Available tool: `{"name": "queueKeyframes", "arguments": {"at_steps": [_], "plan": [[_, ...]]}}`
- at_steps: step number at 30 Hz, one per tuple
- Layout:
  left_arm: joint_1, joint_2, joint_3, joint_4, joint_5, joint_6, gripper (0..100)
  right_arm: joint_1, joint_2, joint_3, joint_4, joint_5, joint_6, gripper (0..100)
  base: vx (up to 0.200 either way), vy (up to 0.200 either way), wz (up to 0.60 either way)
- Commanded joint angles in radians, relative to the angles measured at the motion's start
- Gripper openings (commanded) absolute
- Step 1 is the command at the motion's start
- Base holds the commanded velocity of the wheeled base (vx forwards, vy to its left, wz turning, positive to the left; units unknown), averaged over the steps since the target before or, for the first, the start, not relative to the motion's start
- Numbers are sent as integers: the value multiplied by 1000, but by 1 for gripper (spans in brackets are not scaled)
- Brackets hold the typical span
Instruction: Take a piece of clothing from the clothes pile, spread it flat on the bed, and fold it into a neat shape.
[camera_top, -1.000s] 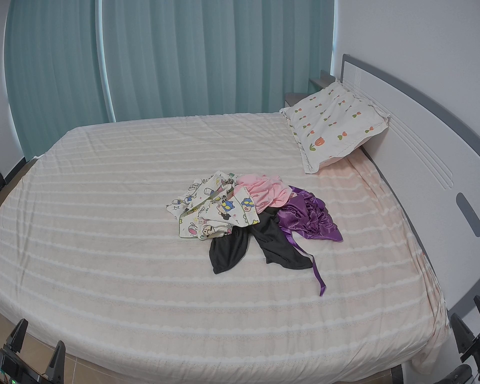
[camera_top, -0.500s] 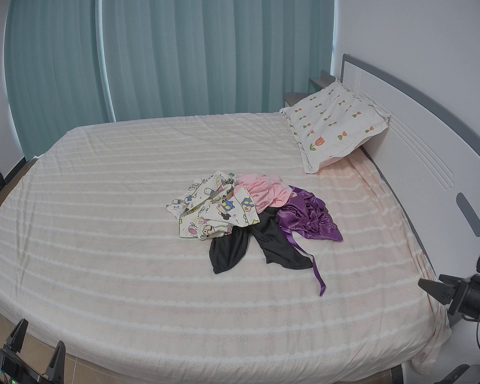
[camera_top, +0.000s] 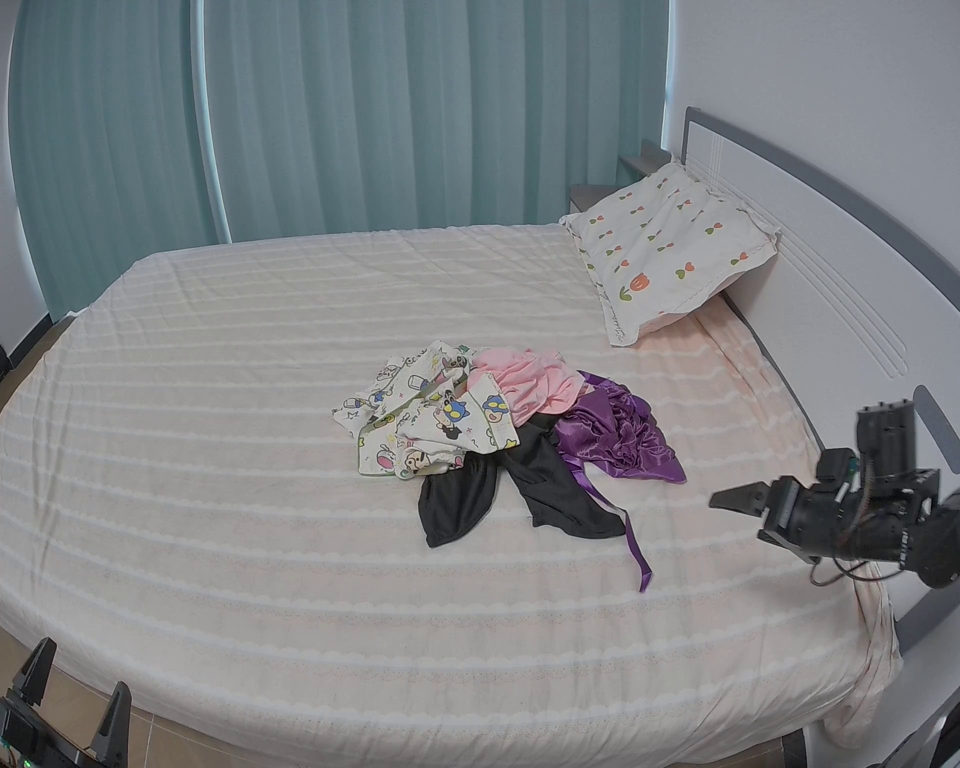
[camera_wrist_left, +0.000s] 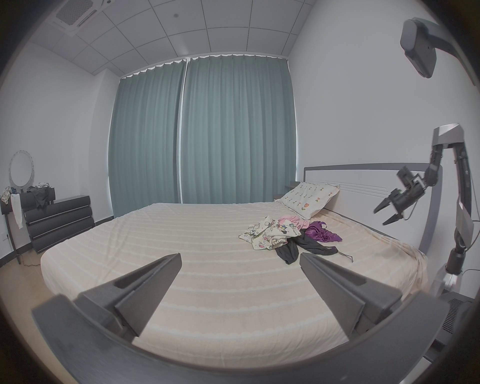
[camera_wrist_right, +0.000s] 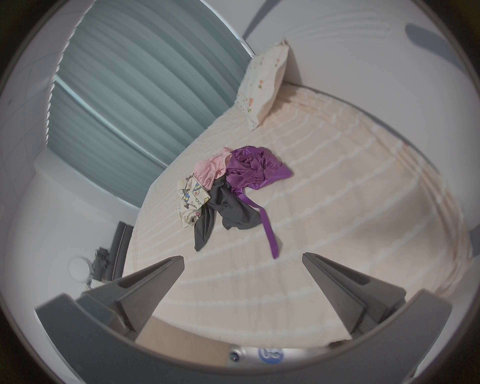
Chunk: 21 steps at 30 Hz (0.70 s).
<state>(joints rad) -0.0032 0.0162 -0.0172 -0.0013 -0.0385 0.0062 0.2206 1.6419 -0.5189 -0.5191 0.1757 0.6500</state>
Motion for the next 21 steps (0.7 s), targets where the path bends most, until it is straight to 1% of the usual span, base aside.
{"name": "queueKeyframes", "arguments": {"at_steps": [1, 5, 6, 7, 8, 9, 10, 17, 21], "plan": [[0, -16, 16, 0, 0, 0, 100, 157, 423, -285, -65, -91, 214, 100, 0, 0, 0], [0, -16, 16, 0, 0, 0, 100, 192, 539, -383, -61, -142, 238, 100, 0, 0, 0], [0, -16, 16, 0, 0, 0, 100, 194, 546, -388, -61, -145, 240, 100, 0, 0, 0], [0, -16, 16, 0, 0, 0, 100, 209, 602, -443, -59, -193, 267, 100, 0, 0, 0], [0, -16, 16, 0, 0, 0, 100, 213, 624, -464, -56, -211, 280, 100, 0, 0, 0], [0, -16, 16, 0, 0, 0, 100, 213, 624, -464, -56, -211, 280, 100, 0, 0, 0], [0, -16, 16, 0, 0, 0, 100, 221, 661, -504, -50, -233, 287, 100, 0, 0, 0], [0, -16, 16, 0, 0, 0, 100, 220, 763, -587, -47, -240, 287, 100, 0, 0, 0], [0, -16, 16, 0, 0, 0, 100, 220, 800, -615, -56, -265, 286, 100, 0, 0, 0]]}}
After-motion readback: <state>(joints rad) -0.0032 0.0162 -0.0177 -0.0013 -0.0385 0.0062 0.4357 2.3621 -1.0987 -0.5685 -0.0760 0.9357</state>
